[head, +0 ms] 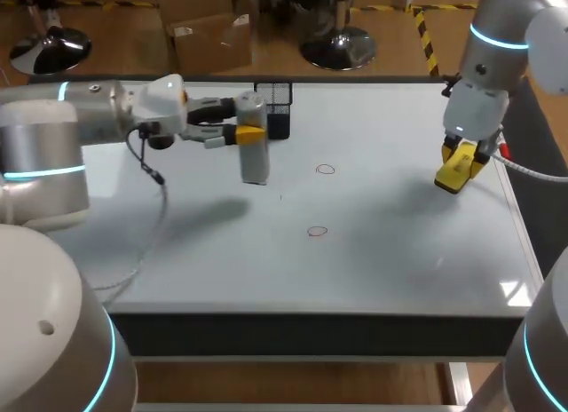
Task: Pick up the inspection probe, press it on each red-marked spot on the whiteboard one by one, put down the probe, pick up the eraser, and wipe off all the red marks.
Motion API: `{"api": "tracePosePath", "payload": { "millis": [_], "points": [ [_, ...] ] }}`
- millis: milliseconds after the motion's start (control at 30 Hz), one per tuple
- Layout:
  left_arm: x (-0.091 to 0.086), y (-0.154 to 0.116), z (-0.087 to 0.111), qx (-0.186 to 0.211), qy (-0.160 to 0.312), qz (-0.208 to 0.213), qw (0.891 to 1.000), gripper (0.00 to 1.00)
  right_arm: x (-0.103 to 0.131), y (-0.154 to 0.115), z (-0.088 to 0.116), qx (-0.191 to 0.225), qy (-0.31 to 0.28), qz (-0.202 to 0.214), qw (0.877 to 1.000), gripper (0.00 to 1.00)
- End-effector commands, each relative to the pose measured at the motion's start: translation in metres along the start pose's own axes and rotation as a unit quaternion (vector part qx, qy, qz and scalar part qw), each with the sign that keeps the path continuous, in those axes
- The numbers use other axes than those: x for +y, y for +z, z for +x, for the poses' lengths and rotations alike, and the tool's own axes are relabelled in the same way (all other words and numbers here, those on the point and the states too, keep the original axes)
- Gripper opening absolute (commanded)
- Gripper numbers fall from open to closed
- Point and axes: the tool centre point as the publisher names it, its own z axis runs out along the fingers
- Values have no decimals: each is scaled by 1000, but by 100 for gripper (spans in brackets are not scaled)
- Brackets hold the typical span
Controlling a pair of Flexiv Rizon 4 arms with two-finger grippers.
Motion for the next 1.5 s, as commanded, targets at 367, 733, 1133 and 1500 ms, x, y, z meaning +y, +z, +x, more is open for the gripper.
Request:
{"api": "tracePosePath", "payload": {
  "millis": [367, 733, 1133, 1500],
  "points": [
    [13, 83, -35, 41, -3, 1, 999, 0, -1, 0, 0, 1, -1, 1, 1000, 0],
    [33, 110, -50, 44, -15, 10, 999, 0, -1, 0, 0, 1, -1, 1, 1000, 0],
    [45, 122, -60, 42, -23, 12, 999, 0, -1, 0, 0, 1, -1, 1, 1000, 0],
    [53, 127, -60, 39, -31, 11, 999, 0, -1, 0, 0, 1, -1, 1, 1000, 0]
  ]
}}
